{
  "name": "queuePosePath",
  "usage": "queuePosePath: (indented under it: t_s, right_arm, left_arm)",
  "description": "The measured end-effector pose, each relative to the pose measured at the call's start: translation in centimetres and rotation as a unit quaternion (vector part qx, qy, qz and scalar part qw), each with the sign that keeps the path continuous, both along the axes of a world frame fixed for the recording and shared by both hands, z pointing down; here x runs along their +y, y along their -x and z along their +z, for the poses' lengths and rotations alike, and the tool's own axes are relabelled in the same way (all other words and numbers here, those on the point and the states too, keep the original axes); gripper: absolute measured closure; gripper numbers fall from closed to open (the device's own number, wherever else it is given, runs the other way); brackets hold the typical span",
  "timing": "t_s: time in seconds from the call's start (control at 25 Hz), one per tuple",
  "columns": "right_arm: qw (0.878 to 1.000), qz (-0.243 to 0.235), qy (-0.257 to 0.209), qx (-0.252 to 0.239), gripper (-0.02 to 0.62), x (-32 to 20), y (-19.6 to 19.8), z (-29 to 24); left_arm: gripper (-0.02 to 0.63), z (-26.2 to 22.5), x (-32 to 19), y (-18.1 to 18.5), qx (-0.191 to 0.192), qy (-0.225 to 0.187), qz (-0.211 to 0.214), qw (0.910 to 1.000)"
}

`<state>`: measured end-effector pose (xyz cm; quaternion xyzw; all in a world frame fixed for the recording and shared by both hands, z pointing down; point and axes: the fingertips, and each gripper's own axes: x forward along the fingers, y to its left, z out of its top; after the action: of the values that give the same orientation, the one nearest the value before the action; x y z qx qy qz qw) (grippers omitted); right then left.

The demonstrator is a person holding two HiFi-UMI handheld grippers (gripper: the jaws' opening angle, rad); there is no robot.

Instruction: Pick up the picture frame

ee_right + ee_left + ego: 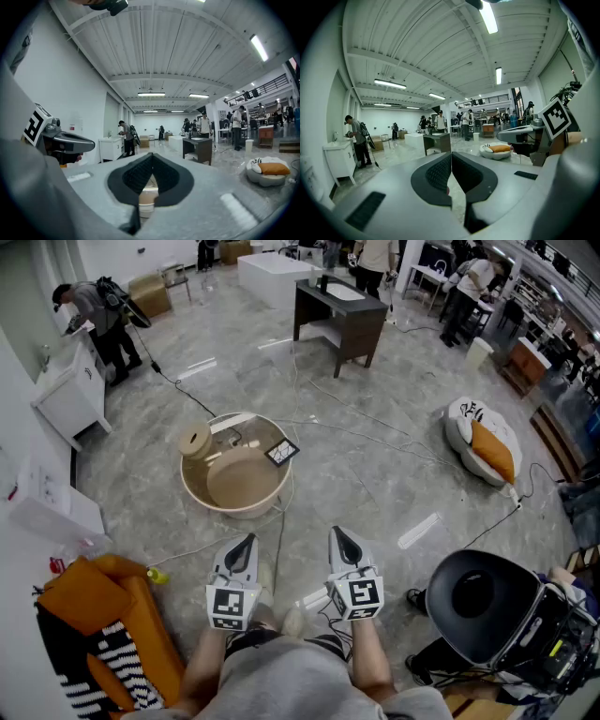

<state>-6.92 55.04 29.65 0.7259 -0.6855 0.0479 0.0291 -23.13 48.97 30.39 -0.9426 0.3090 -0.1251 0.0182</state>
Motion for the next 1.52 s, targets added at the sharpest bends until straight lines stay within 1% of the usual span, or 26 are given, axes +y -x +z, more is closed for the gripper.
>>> queuePosePath:
  t_s: [0.16, 0.4, 0.68, 0.88, 1.08, 1.28, 1.52]
  right_arm:
    - [1.0, -0.009, 0.002, 0.004, 0.595, -1.9, -0.1, 0.5]
    - [1.0, -0.014, 0.021, 0.0, 0.595, -5.6, -1.1, 2.5]
    - [0.999, -0.021, 0.035, -0.01, 0.595, -12.5, -2.9, 2.7]
    - [0.999, -0.02, 0.039, -0.007, 0.595, -17.7, -3.6, 1.9]
    - [0.999, -0.008, 0.039, -0.004, 0.595, -21.9, -4.1, 0.7]
    - [0.999, 0.006, 0.041, 0.001, 0.595, -26.3, -4.5, 0.0]
    - [0.999, 0.025, 0.031, 0.007, 0.595, -30.5, -4.2, -0.4]
  left_arm:
    - [0.586, 0.6, -1.7, -0.7, -0.003, 0.006, 0.0, 1.0]
    - [0.586, 2.7, -5.0, -2.2, -0.012, 0.025, 0.002, 0.9996]
    - [0.586, 2.8, -11.5, -4.3, -0.011, 0.041, -0.001, 0.9991]
    - [0.586, 1.8, -17.0, -5.1, -0.007, 0.039, 0.001, 0.9992]
    - [0.586, 0.7, -21.8, -5.5, 0.001, 0.039, 0.008, 0.9992]
    - [0.586, 0.1, -26.7, -6.3, 0.009, 0.034, 0.026, 0.9991]
    - [0.586, -0.5, -31.2, -6.5, 0.021, 0.022, 0.048, 0.9984]
